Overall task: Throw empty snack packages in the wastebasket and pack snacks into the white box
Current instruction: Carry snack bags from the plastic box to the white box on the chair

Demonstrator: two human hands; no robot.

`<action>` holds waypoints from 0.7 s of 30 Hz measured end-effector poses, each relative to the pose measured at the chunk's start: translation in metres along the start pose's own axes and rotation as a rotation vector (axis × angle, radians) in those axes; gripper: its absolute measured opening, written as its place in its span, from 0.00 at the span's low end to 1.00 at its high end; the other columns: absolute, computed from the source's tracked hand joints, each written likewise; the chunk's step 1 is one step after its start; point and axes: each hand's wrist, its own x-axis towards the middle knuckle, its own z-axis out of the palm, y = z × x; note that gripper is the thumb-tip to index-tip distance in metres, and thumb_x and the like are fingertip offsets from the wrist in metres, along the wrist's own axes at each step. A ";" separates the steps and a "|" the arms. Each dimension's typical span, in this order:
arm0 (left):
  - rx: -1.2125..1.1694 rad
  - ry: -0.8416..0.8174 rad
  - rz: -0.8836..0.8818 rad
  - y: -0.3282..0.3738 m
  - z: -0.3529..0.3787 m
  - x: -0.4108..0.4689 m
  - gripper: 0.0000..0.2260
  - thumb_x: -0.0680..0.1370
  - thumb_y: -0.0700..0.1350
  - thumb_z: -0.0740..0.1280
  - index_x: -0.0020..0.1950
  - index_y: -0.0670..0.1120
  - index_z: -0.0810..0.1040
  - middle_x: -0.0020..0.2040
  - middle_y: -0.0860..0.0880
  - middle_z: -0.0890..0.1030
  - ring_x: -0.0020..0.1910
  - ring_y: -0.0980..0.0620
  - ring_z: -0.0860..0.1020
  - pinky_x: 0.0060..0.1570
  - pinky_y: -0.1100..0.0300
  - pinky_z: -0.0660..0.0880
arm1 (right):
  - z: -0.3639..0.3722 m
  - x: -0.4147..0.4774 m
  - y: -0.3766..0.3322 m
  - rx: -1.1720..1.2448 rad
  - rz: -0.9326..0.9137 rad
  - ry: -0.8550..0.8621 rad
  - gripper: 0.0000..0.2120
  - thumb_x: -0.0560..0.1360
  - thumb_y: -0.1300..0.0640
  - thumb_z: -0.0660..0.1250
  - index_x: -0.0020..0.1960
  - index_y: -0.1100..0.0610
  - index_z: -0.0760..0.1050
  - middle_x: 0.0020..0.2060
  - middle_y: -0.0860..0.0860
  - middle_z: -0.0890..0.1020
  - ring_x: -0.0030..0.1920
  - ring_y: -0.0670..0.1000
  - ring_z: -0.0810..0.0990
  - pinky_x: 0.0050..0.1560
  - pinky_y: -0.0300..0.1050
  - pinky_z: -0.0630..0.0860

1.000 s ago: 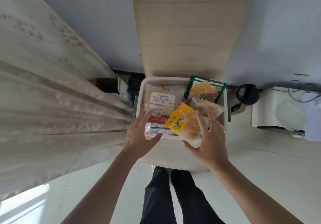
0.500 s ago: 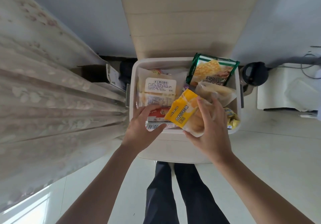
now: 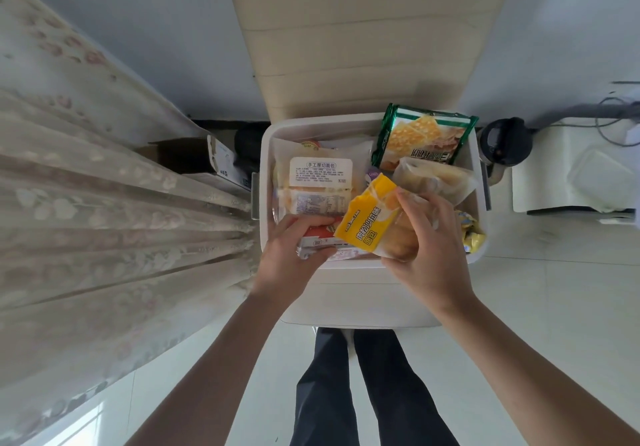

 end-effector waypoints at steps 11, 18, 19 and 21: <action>-0.016 0.091 0.024 0.062 -0.062 -0.011 0.22 0.73 0.43 0.79 0.60 0.62 0.79 0.59 0.60 0.78 0.58 0.65 0.77 0.52 0.72 0.77 | -0.069 0.005 -0.030 0.042 0.006 0.062 0.49 0.61 0.50 0.84 0.77 0.47 0.64 0.71 0.55 0.67 0.70 0.57 0.67 0.60 0.58 0.79; -0.055 0.161 0.088 0.138 -0.099 -0.021 0.23 0.73 0.42 0.79 0.58 0.67 0.77 0.58 0.58 0.79 0.56 0.66 0.77 0.47 0.75 0.74 | -0.155 0.015 -0.067 0.078 -0.034 0.135 0.49 0.60 0.49 0.83 0.75 0.42 0.63 0.68 0.50 0.67 0.67 0.54 0.68 0.60 0.50 0.76; -0.070 0.168 0.113 0.149 -0.103 -0.023 0.24 0.73 0.42 0.78 0.57 0.68 0.76 0.58 0.59 0.79 0.56 0.66 0.77 0.48 0.75 0.75 | -0.169 0.014 -0.073 0.088 -0.035 0.147 0.49 0.59 0.49 0.83 0.75 0.41 0.63 0.67 0.49 0.67 0.66 0.53 0.69 0.60 0.49 0.75; -0.089 0.172 0.169 0.171 -0.110 -0.027 0.25 0.73 0.41 0.78 0.56 0.71 0.77 0.57 0.60 0.79 0.56 0.63 0.78 0.49 0.72 0.77 | -0.197 0.011 -0.085 0.100 -0.028 0.177 0.49 0.58 0.50 0.82 0.75 0.39 0.64 0.64 0.47 0.68 0.64 0.52 0.70 0.61 0.48 0.73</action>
